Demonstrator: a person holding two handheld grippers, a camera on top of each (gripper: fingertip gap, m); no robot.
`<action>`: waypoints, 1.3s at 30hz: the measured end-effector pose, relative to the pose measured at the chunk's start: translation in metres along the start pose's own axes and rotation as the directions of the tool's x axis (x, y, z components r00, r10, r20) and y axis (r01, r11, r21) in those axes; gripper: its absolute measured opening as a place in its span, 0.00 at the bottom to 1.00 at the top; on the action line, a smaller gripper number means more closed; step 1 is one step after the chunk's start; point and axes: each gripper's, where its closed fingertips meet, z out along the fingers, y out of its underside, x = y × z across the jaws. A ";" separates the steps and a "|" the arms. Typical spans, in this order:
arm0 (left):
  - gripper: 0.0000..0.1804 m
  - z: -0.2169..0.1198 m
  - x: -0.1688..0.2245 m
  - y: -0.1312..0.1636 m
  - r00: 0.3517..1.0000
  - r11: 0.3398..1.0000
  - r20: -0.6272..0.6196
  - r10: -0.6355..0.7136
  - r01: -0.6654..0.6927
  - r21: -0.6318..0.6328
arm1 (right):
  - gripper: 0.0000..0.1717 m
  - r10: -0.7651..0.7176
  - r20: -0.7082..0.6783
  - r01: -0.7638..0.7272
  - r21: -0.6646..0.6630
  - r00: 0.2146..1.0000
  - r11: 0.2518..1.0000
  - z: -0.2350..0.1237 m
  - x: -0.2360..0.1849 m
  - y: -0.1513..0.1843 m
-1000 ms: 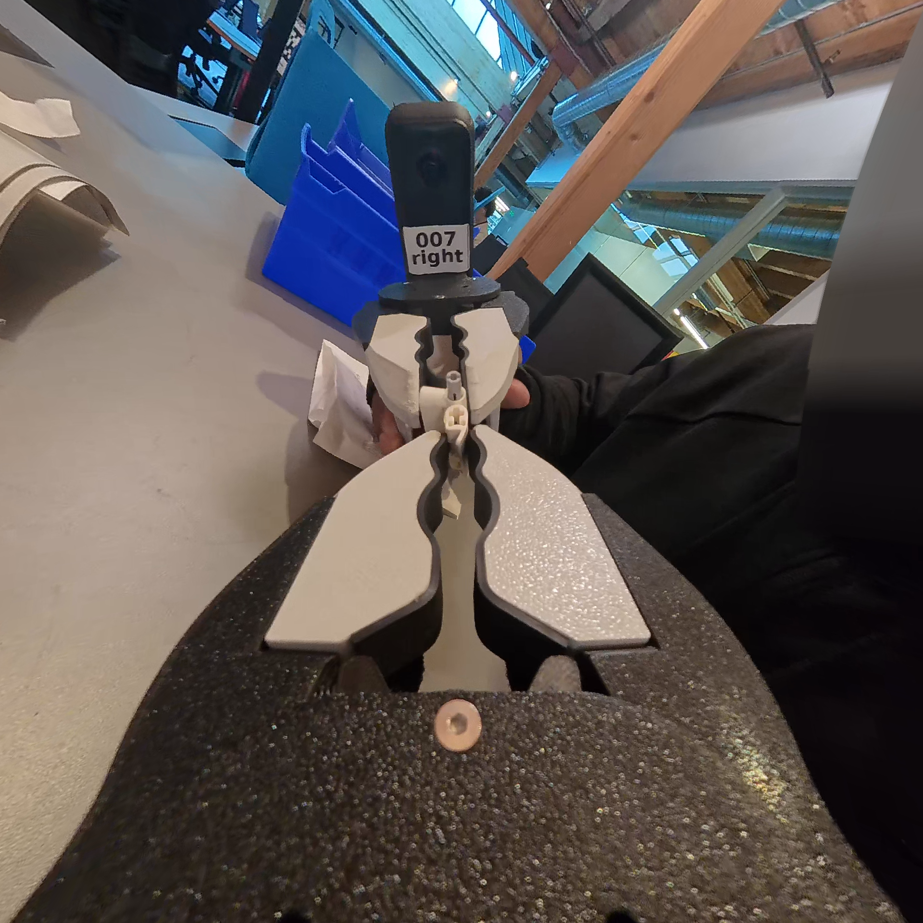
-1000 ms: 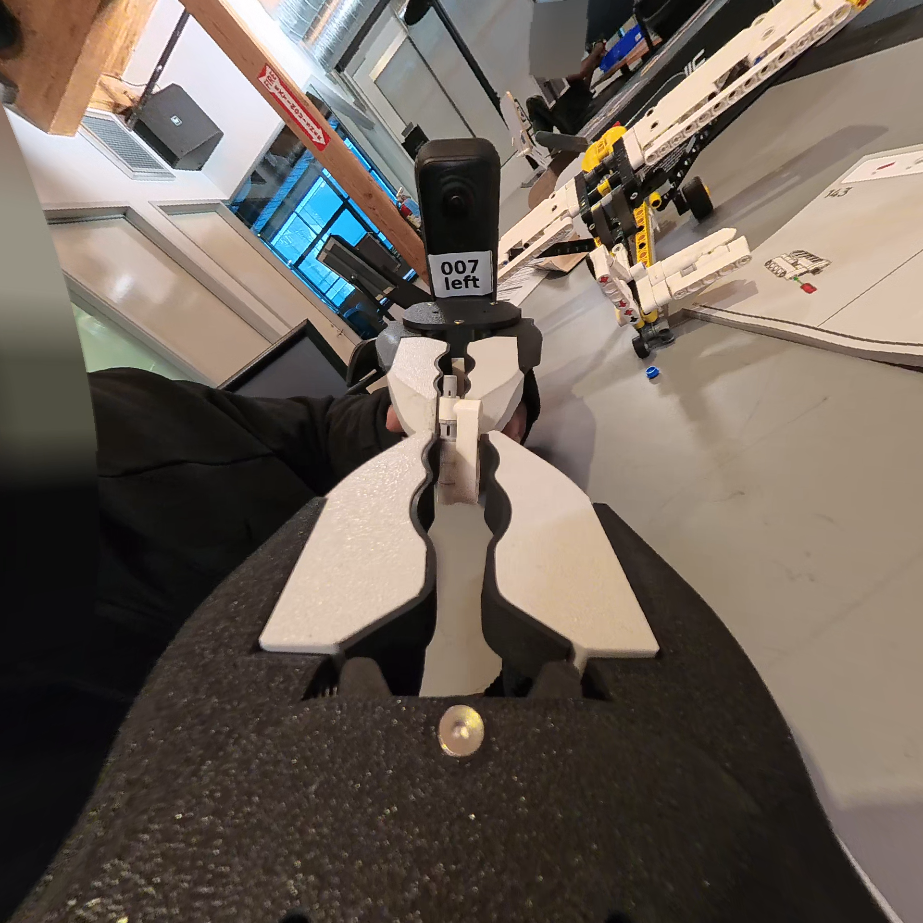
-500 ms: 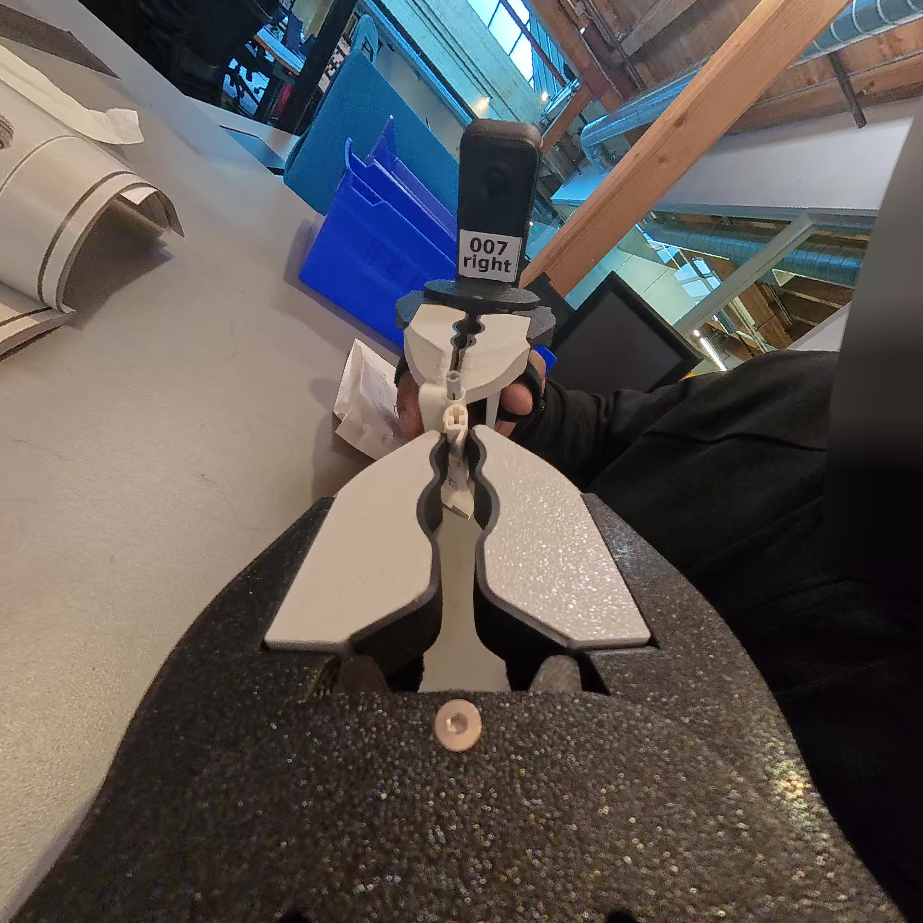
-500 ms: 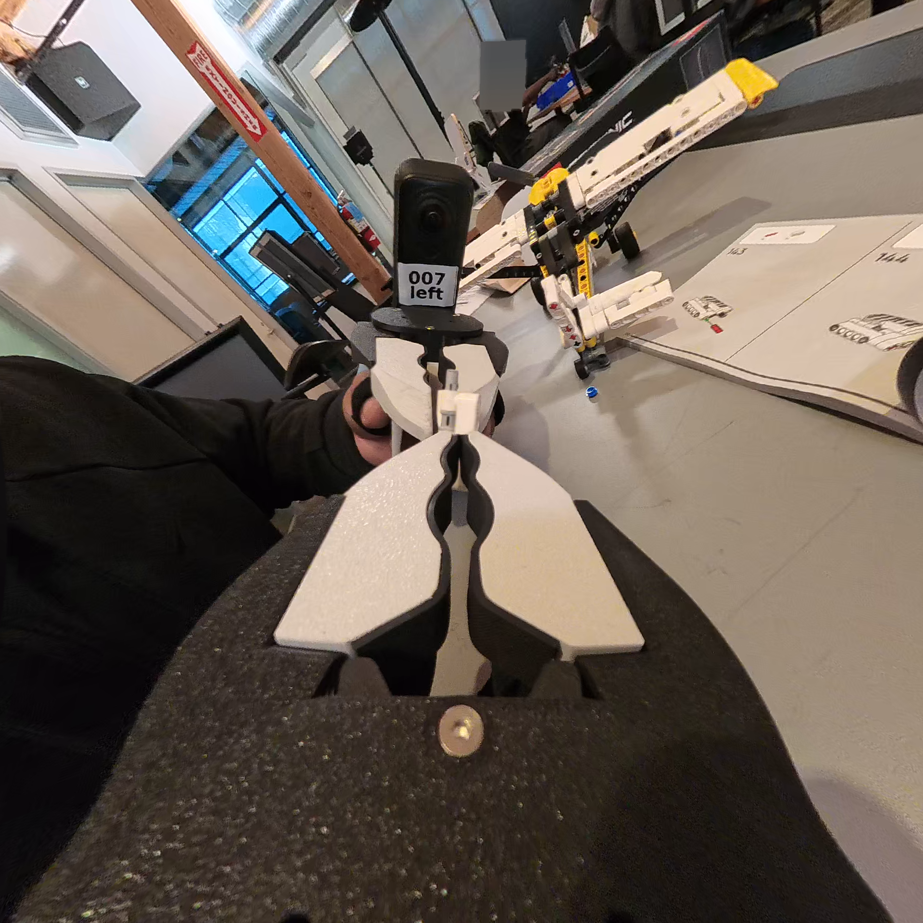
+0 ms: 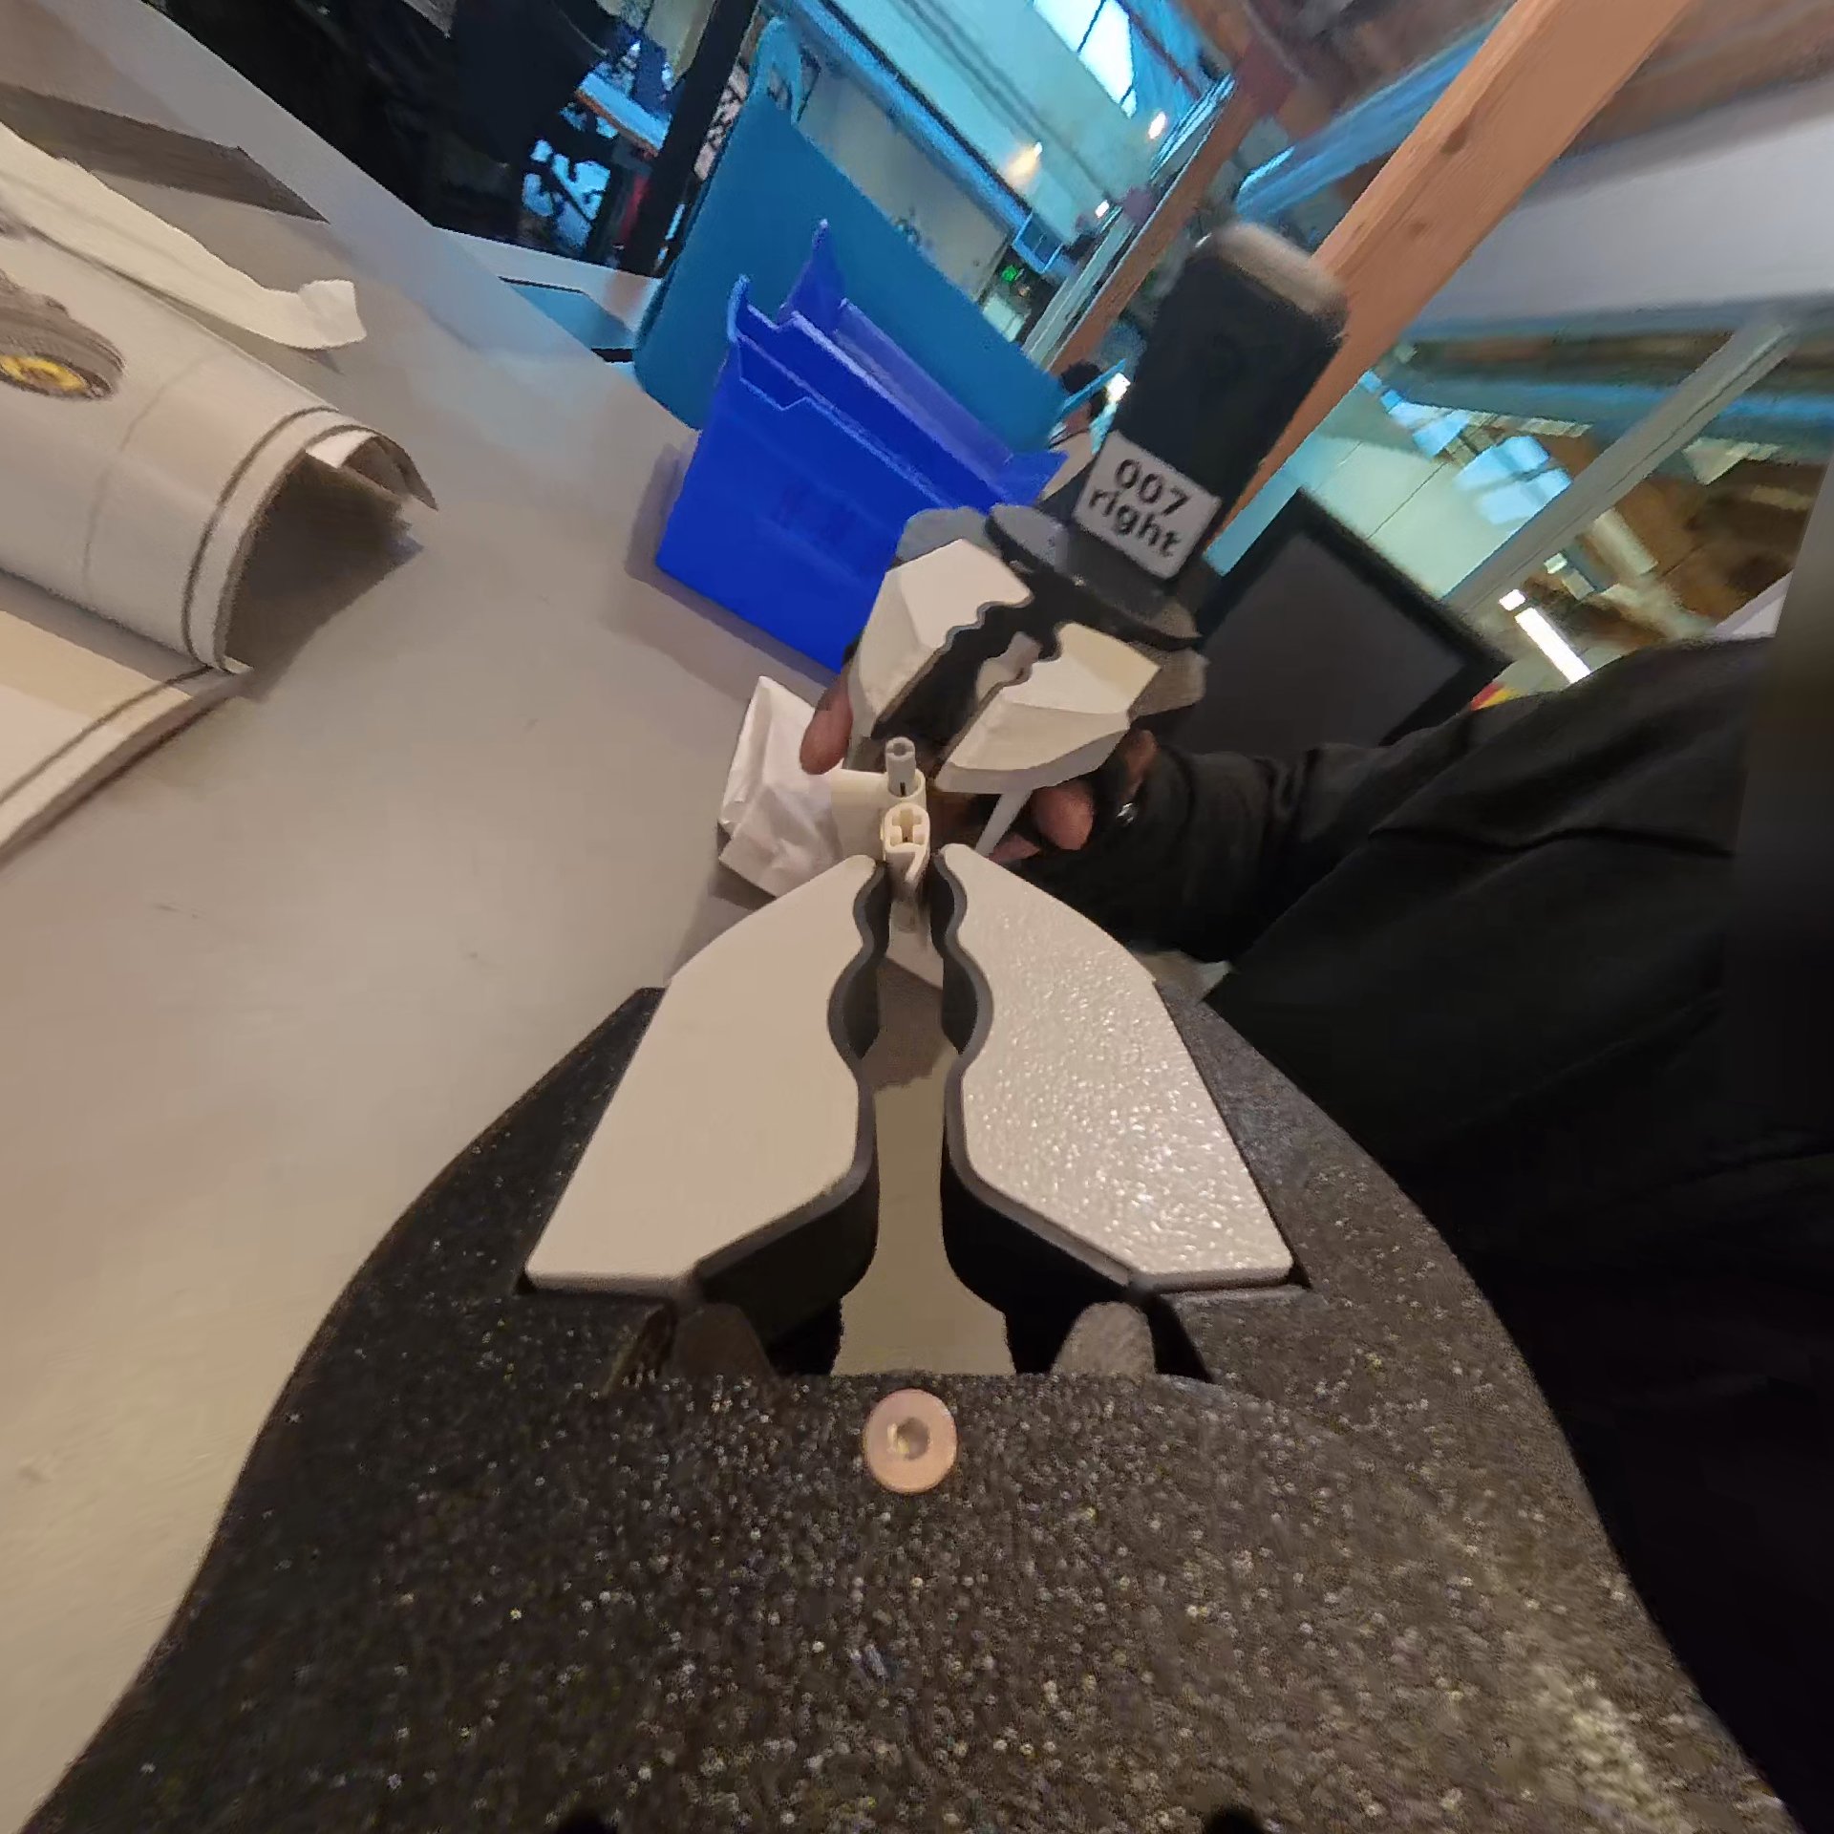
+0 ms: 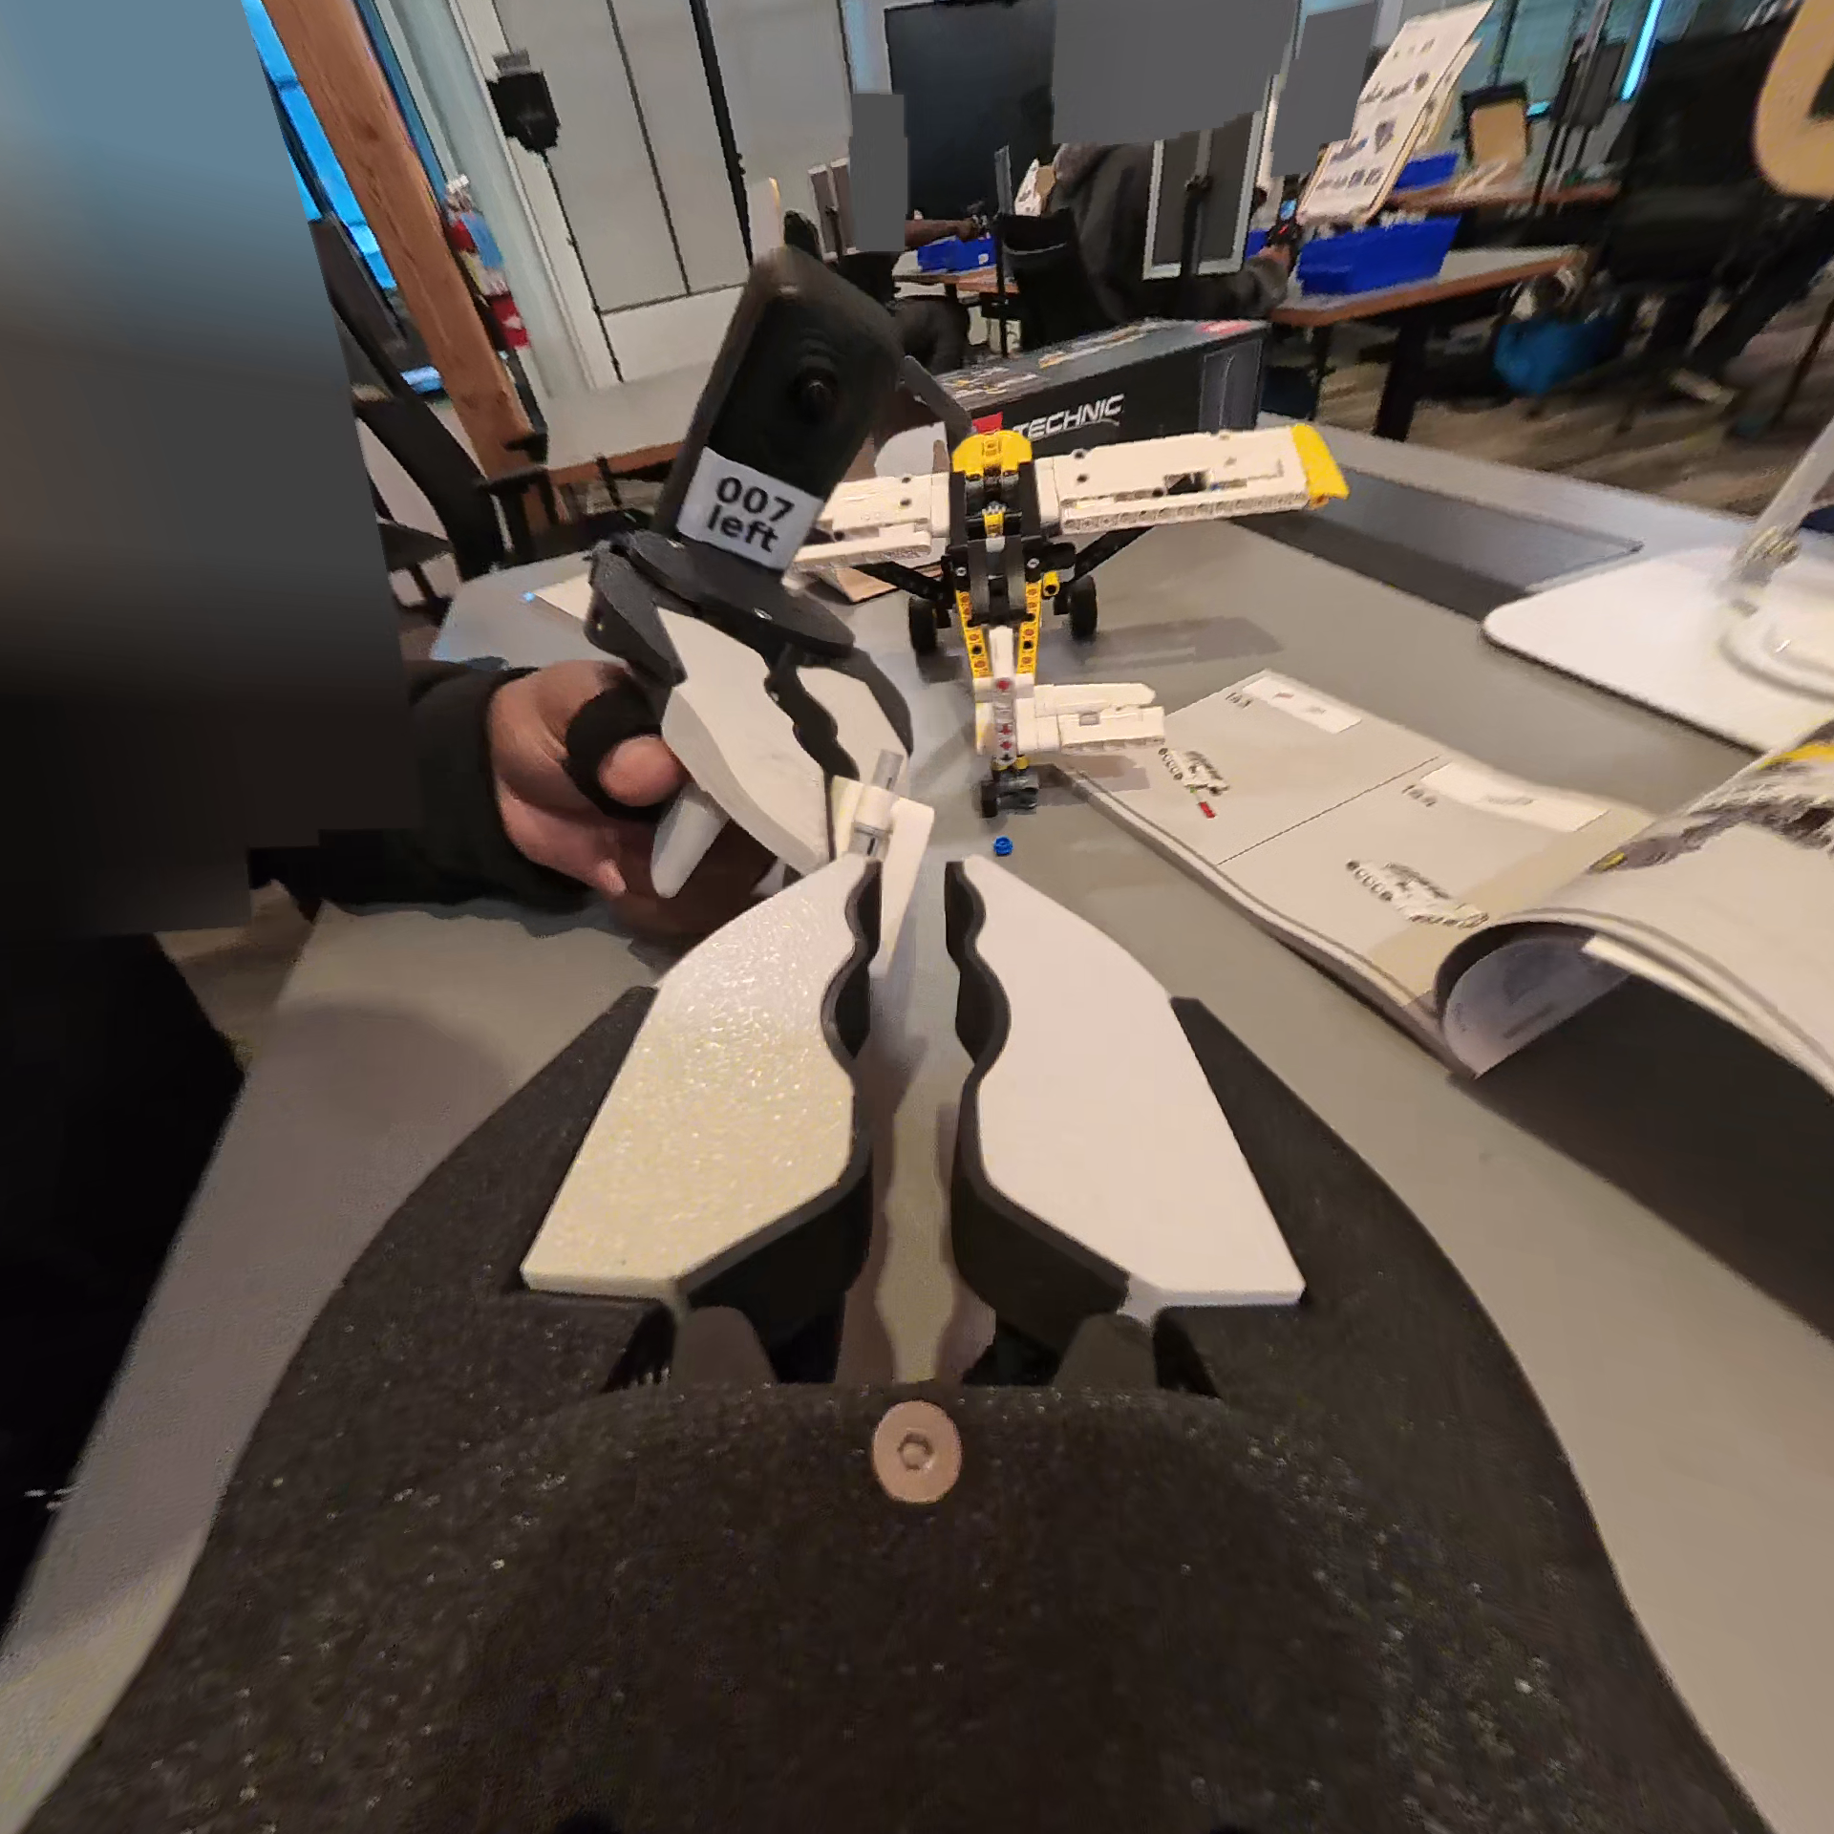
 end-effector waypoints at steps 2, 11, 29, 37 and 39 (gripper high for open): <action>0.04 0.000 -0.003 0.002 0.995 0.997 0.062 0.077 -0.074 -0.036 | 0.07 -0.076 -0.023 0.076 -0.011 0.997 0.997 0.000 -0.002 0.000; 0.04 0.003 -0.016 0.013 0.808 0.848 0.277 0.520 -0.451 -0.278 | 0.06 -0.282 -0.062 0.280 -0.042 0.957 0.959 0.004 -0.013 0.004; 0.04 0.005 -0.019 0.019 0.505 0.587 0.303 0.808 -0.658 -0.471 | 0.03 -0.363 -0.063 0.358 -0.073 0.930 0.931 0.005 -0.017 0.009; 0.04 0.005 -0.020 0.018 0.468 0.557 0.303 0.830 -0.672 -0.488 | 0.05 -0.408 -0.067 0.399 -0.109 0.911 0.910 0.008 -0.017 0.015; 0.04 0.005 -0.019 0.019 0.459 0.547 0.299 0.837 -0.676 -0.494 | 0.03 -0.411 -0.076 0.402 -0.109 0.908 0.909 0.008 -0.016 0.015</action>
